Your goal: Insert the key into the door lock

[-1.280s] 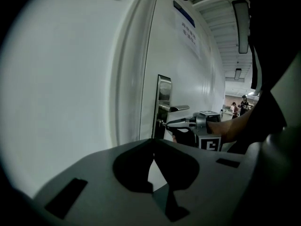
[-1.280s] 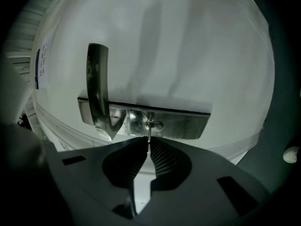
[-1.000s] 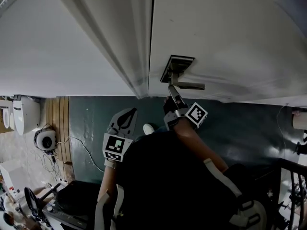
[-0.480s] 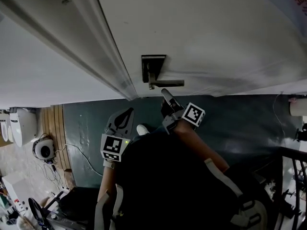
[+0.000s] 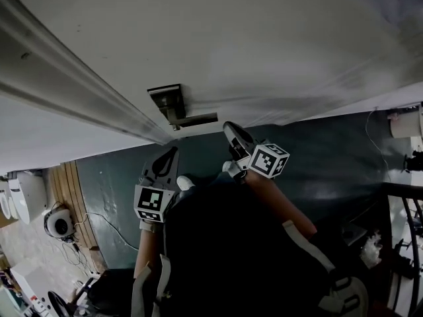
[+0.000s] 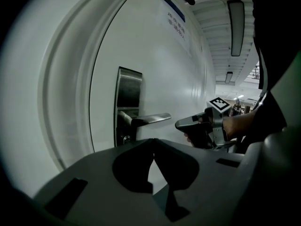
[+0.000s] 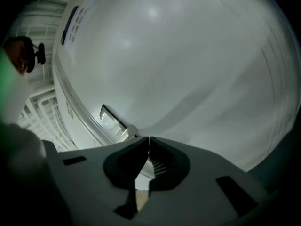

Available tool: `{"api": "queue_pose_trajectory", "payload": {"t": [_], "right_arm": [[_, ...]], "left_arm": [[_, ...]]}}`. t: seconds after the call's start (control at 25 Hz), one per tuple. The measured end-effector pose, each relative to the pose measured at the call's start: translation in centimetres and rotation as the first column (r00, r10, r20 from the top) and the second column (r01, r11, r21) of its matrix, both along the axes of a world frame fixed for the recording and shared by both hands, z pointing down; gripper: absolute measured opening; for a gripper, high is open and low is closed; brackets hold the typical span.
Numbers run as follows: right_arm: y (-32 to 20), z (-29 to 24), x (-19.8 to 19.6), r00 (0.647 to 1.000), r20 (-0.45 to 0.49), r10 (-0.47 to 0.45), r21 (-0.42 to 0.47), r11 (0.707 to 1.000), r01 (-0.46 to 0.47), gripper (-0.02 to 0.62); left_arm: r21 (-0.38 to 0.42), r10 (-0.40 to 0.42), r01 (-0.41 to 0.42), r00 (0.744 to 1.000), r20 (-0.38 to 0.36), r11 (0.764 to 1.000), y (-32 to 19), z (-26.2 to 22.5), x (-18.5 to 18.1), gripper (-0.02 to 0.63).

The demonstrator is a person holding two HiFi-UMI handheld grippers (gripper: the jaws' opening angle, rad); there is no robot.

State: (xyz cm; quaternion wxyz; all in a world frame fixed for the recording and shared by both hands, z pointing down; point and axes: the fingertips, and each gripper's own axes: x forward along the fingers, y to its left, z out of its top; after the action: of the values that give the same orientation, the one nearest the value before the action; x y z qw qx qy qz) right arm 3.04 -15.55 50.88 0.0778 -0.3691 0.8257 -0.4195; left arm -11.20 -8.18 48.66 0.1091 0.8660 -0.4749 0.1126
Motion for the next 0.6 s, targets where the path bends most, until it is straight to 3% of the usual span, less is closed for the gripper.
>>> {"api": "queue_pose_trajectory", "payload": {"t": [0.2,0.6], "right_arm": [[0.0,-2.6,2.8,0.984,-0.177,-0.037,0.122,0.991,0.06,0.017],[0.4,-7.4,6.7,0.931,-0.357,-0.078,0.282,0.941,0.187,0.015]], "left_arm": [[0.041,0.0,0.0,1.0,0.0,0.999,-1.2,-1.7,1.7,0.009],[0.096,-0.017,0.018,1.0,-0.009,0.995,-3.3,-4.6,4.5,0.009]]}}
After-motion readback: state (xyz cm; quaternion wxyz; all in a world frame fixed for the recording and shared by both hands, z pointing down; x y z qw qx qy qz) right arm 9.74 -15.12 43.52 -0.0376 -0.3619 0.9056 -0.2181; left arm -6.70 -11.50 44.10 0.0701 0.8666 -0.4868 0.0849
